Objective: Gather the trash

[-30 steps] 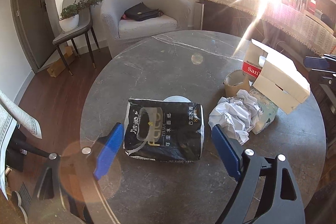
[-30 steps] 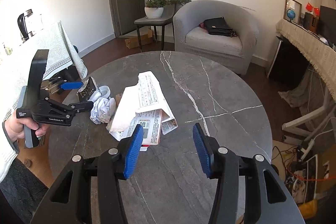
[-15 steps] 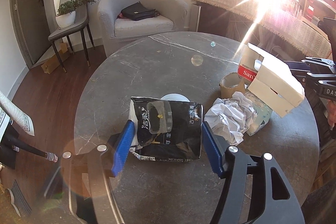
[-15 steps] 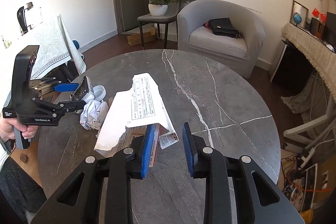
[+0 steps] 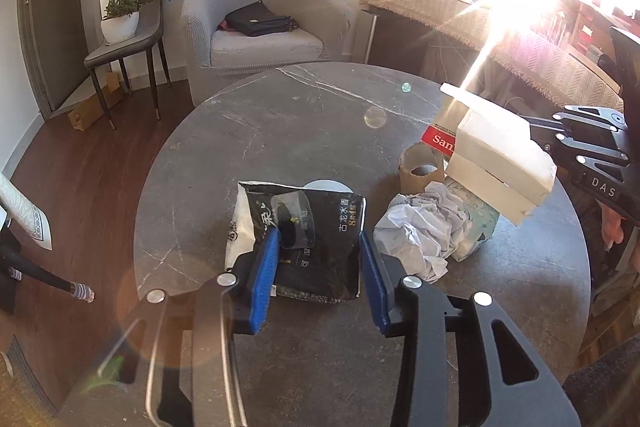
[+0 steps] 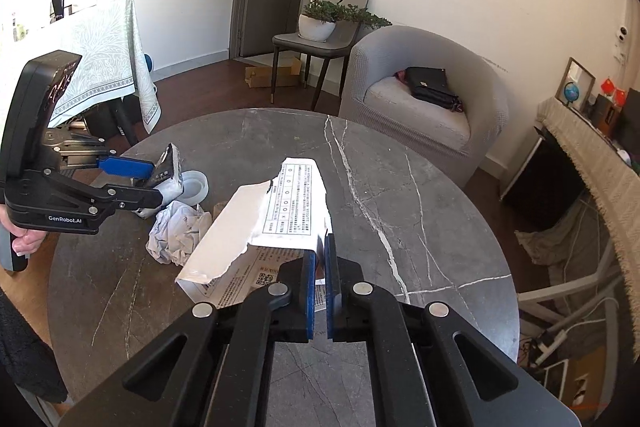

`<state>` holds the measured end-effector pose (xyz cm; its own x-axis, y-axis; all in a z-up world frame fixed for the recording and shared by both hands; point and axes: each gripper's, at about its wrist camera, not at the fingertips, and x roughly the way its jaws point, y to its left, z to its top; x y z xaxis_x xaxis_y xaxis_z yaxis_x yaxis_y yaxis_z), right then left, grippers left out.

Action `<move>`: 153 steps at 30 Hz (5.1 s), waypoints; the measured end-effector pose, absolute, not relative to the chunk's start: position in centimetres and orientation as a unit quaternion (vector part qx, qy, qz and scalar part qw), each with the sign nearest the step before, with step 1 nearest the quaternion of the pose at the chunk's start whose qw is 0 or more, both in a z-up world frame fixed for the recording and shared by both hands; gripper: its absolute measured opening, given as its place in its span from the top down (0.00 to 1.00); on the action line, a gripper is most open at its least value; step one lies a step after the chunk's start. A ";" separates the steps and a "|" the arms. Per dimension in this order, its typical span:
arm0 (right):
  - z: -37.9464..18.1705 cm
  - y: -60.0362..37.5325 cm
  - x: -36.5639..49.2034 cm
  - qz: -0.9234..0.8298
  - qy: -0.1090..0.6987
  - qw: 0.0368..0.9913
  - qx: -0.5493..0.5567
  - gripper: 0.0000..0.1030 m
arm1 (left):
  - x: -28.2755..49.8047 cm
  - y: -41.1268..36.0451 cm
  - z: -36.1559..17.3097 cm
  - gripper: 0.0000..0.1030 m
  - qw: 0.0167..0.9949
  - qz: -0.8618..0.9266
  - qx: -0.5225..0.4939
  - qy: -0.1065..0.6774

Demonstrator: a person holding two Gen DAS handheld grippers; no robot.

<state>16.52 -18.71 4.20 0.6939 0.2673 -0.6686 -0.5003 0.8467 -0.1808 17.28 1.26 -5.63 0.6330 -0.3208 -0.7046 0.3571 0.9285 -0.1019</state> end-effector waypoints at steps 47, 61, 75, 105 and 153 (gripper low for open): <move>5.9 -9.0 10.6 0.088 0.185 0.842 -0.500 1.00 | 12.2 6.1 0.7 0.99 0.920 -0.198 -0.055 0.333; 6.1 -2.6 5.8 0.175 0.222 0.865 -0.416 1.00 | 7.6 11.6 1.9 0.99 0.932 -0.149 -0.084 0.319; 6.6 2.3 4.0 0.283 0.263 0.875 -0.293 1.00 | 3.7 18.8 -2.2 0.99 0.925 -0.065 -0.087 0.365; 0.9 9.9 6.3 0.352 0.406 0.820 -0.197 1.00 | 3.7 21.0 -15.1 1.00 0.848 -0.058 -0.084 0.519; -7.4 11.7 6.6 0.379 0.495 0.758 -0.194 0.76 | 0.6 26.5 2.1 0.40 0.947 0.007 -0.174 0.268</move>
